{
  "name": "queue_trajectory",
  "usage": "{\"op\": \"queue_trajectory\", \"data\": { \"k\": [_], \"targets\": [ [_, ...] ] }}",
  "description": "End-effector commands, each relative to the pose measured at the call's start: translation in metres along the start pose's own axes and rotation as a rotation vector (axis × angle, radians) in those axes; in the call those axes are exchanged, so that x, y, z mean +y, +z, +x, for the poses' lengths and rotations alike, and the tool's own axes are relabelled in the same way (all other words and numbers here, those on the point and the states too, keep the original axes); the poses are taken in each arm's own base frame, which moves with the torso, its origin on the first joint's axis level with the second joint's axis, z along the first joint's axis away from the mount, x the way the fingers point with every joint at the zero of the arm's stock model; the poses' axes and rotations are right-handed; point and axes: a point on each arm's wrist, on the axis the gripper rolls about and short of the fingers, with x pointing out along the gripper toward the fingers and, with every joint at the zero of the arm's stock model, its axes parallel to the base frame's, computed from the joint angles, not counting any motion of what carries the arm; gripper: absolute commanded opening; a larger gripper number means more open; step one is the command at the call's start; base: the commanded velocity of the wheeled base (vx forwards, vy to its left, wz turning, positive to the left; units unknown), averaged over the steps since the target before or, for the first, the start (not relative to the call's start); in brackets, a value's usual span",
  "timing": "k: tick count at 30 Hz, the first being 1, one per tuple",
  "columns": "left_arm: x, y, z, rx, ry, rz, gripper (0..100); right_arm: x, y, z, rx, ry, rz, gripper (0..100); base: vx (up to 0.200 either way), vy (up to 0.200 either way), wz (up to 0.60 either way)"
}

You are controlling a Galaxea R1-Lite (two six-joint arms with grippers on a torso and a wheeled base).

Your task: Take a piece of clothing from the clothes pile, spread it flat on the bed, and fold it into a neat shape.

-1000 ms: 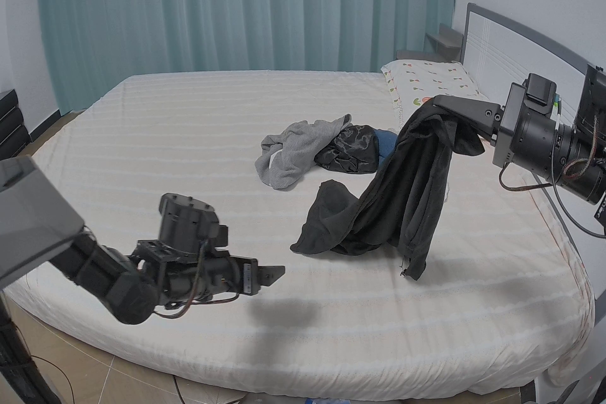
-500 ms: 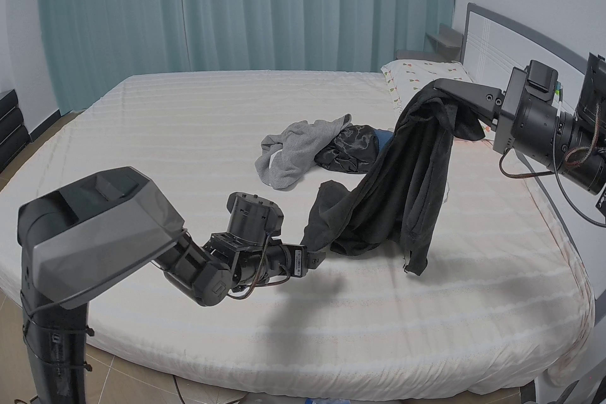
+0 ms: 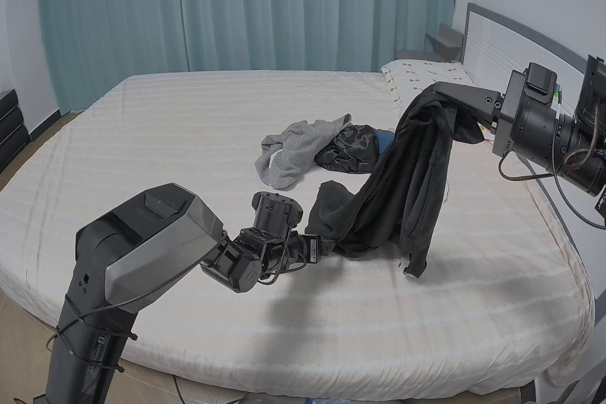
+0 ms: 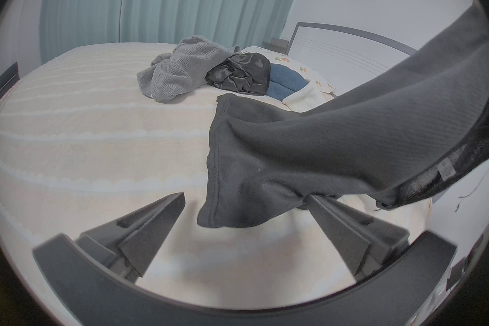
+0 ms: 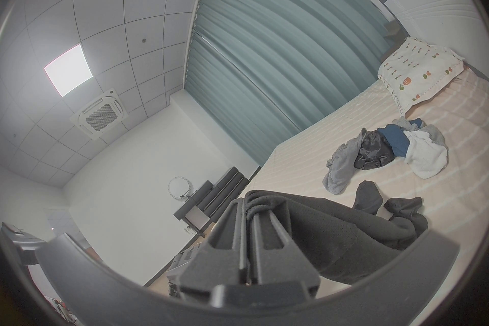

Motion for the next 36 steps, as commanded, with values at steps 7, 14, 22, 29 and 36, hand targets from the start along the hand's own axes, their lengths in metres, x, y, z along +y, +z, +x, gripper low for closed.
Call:
{"op": "queue_trajectory", "data": {
  "k": [7, 14, 22, 29, 36],
  "targets": [
    [0.004, -0.006, 0.012, 0.007, 0.008, -0.091, 0, -0.007, -0.002, 0.003, 0.007, -0.019, 0.008, 0, 0.000, 0.000, 0.00],
    [0.009, 0.015, -0.013, -0.026, 0.021, -0.192, 0, -0.016, -0.001, 0.004, 0.005, -0.047, 0.027, 0, 0.000, 0.000, 0.00],
    [0.008, 0.044, -0.087, -0.055, 0.009, -0.261, 0, -0.044, 0.002, 0.008, -0.001, -0.128, 0.083, 0, 0.000, 0.000, 0.00],
    [0.002, 0.077, -0.144, -0.143, -0.058, -0.358, 0, -0.080, -0.011, 0.028, 0.030, -0.195, 0.096, 0, 0.000, 0.000, 0.00],
    [-0.005, 0.123, -0.206, -0.309, -0.116, -0.377, 0, -0.080, 0.020, 0.050, -0.143, -0.126, 0.014, 0, 0.000, 0.000, 0.00]
  ]
}}
